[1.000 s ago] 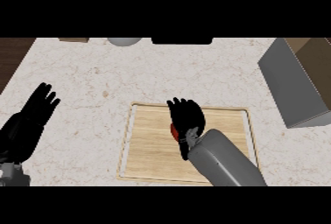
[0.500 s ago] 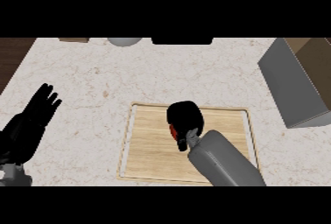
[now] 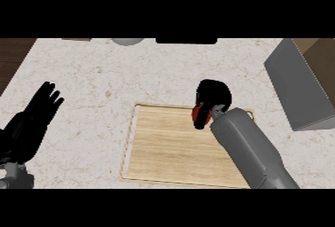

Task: Pick the bell pepper from the tray and place it in the cardboard box

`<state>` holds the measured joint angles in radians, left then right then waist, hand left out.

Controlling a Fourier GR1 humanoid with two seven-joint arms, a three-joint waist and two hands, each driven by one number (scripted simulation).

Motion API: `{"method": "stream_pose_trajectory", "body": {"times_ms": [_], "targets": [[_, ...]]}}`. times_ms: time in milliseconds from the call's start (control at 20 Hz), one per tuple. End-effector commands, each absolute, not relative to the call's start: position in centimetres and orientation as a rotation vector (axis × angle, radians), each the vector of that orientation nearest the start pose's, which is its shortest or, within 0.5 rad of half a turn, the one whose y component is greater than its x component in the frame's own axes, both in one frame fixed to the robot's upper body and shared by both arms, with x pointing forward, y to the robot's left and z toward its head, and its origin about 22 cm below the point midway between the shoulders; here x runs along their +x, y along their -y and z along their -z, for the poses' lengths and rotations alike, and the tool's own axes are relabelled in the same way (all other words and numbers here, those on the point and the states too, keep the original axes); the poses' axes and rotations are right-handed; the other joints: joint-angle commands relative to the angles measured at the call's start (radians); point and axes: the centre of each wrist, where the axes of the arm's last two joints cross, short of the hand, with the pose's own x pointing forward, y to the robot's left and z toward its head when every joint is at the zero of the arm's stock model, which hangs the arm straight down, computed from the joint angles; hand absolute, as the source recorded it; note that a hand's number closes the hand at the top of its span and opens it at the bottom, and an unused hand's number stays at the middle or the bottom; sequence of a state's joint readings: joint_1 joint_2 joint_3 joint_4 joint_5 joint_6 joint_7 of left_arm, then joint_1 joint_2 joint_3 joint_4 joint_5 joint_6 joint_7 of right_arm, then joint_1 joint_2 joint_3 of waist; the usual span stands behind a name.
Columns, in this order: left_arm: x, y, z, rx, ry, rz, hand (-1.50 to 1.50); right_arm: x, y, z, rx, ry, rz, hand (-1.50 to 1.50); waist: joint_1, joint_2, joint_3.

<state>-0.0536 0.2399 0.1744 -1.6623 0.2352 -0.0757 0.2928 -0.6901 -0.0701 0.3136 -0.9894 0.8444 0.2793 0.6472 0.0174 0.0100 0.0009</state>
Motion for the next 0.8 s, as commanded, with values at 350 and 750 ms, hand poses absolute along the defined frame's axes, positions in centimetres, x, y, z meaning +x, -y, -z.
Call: {"method": "stream_pose_trajectory", "body": {"times_ms": [350, 750], "targets": [[26.1, -30.2, -5.9, 0.007, 1.454, -0.019, 0.0, 43.5, 14.0, -6.7, -1.028, 0.724, -0.804, 1.5, 0.033, 0.008, 0.0], [24.4, -32.6, -4.0, 0.046, 1.447, -0.034, 0.0, 45.0, 12.6, -11.3, -1.178, 0.927, -0.784, 1.5, 0.007, -0.005, -0.001]]}}
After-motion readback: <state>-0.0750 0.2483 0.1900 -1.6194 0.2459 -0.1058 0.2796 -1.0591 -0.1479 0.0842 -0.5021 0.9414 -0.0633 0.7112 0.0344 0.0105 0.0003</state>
